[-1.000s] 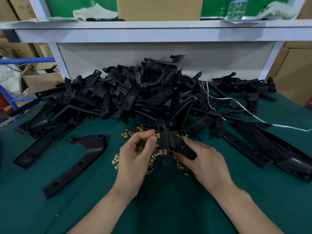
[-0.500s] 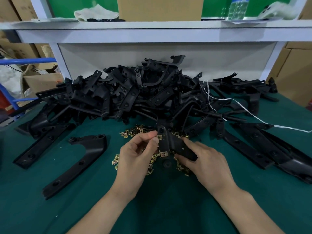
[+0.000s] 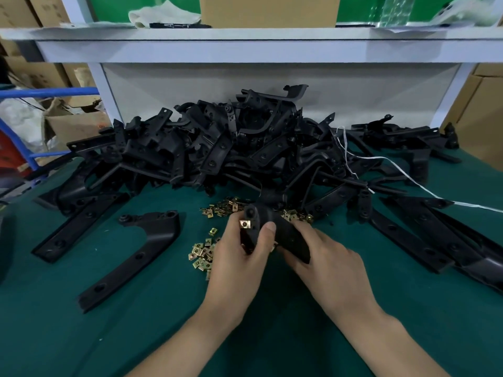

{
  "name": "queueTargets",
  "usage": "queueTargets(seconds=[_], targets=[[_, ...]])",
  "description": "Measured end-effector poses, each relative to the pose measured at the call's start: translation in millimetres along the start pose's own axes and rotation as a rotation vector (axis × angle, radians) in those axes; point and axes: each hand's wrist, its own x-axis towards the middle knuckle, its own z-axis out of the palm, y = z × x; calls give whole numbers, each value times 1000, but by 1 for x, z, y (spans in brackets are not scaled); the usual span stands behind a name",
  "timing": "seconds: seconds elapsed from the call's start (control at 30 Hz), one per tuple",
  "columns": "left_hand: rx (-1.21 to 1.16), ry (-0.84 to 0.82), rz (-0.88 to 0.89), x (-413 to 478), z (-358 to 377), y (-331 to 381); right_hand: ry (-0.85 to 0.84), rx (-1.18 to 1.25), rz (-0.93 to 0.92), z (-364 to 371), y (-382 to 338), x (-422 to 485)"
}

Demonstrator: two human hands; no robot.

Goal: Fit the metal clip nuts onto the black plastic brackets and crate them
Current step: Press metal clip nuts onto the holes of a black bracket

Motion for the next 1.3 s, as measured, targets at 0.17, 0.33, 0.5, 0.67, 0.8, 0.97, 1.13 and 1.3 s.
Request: queueTargets(seconds=[0.17, 0.33, 0.5, 0.67, 0.8, 0.97, 1.13, 1.3], targets=[[187, 61, -12, 0, 1, -7, -20, 9, -11, 4, 4, 1], [207, 73, -43, 0, 4, -10, -17, 19, -31, 6, 6, 2], [150, 75, -89, -1, 5, -9, -36, 30, -24, 5, 8, 2], [220, 87, -97, -1, 4, -9, -79, 11, 6, 6, 10, 2], [261, 103, -95, 1, 5, -10, -115, 25, 39, 7, 12, 2], [265, 104, -84, 1, 5, -12, -111, 43, 33, 6, 10, 2], [271, 122, -96, 2, 5, -13, -82, 58, 14, 4, 9, 1], [274, 122, -94, 2, 4, -13, -81, 67, 9, 5, 10, 2]])
